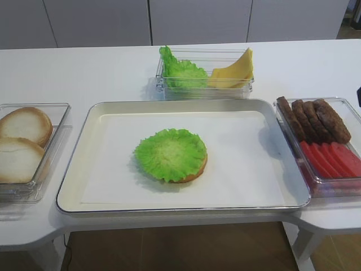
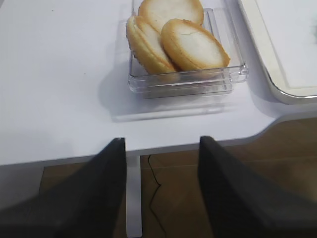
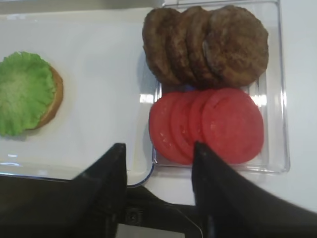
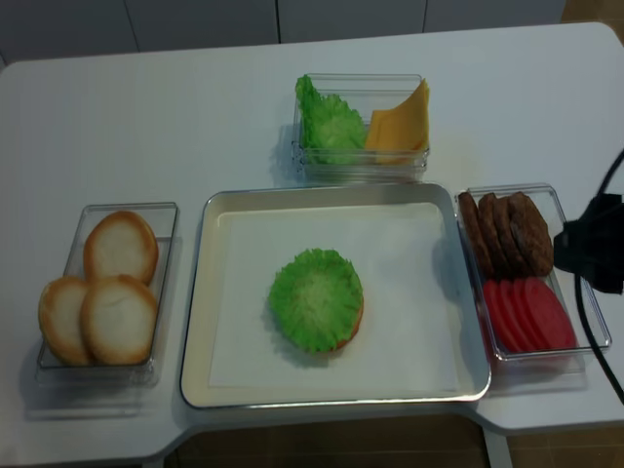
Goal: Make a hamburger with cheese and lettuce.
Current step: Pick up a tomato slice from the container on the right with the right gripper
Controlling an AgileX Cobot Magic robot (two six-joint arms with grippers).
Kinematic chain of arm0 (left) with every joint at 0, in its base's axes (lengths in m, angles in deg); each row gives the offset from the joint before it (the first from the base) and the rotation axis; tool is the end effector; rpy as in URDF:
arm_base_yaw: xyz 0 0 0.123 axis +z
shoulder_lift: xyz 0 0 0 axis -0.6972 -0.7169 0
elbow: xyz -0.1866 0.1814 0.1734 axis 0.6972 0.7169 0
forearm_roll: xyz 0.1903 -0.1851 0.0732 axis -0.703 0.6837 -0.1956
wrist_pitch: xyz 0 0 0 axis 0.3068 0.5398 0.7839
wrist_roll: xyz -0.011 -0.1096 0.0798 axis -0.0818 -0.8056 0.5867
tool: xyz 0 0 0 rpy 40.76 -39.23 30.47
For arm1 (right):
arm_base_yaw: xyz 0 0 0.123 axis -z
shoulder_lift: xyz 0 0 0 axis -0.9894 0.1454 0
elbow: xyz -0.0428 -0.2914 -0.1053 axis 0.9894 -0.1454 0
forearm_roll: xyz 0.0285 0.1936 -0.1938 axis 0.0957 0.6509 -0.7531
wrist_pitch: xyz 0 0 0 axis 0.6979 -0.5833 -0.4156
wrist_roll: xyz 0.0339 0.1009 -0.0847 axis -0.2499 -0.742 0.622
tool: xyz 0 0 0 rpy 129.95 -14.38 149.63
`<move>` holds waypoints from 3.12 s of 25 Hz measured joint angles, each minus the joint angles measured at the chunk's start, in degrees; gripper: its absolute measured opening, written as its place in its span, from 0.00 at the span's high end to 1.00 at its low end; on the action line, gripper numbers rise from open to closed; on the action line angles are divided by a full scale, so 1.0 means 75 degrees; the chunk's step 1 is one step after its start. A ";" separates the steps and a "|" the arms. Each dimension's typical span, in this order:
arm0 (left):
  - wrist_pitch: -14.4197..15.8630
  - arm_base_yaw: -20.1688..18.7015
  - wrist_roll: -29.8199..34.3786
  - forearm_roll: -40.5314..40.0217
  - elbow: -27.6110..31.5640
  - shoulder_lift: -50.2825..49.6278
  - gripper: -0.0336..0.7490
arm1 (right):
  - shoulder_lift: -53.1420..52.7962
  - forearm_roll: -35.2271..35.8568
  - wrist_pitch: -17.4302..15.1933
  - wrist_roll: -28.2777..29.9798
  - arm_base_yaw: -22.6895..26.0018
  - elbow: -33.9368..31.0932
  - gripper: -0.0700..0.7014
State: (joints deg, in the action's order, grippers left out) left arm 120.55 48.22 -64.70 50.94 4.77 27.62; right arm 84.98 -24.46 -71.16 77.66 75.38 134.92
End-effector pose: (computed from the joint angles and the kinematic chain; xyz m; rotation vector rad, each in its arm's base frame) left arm 0.0177 0.0059 0.2507 -0.0586 2.1622 0.0974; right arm 0.2123 0.0528 0.3214 -0.0766 2.5611 0.3649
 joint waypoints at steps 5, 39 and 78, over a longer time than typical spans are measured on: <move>0.0000 0.0000 0.0000 0.0000 0.0000 0.0000 0.51 | 0.0706 -0.0266 -0.0087 -0.0061 -0.0707 0.0161 0.50; 0.0000 0.0000 0.0000 0.0000 0.0000 0.0000 0.51 | 0.3588 -0.2020 0.0636 -0.1004 -0.1957 0.0202 0.62; 0.0000 0.0000 0.0000 0.0000 0.0000 0.0000 0.51 | 0.3609 -0.2064 0.0717 -0.1004 -0.1957 0.0202 0.78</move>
State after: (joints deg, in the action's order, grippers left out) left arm 120.55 48.22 -64.70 50.94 4.77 27.62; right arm 112.05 -39.94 -65.78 70.13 60.71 136.43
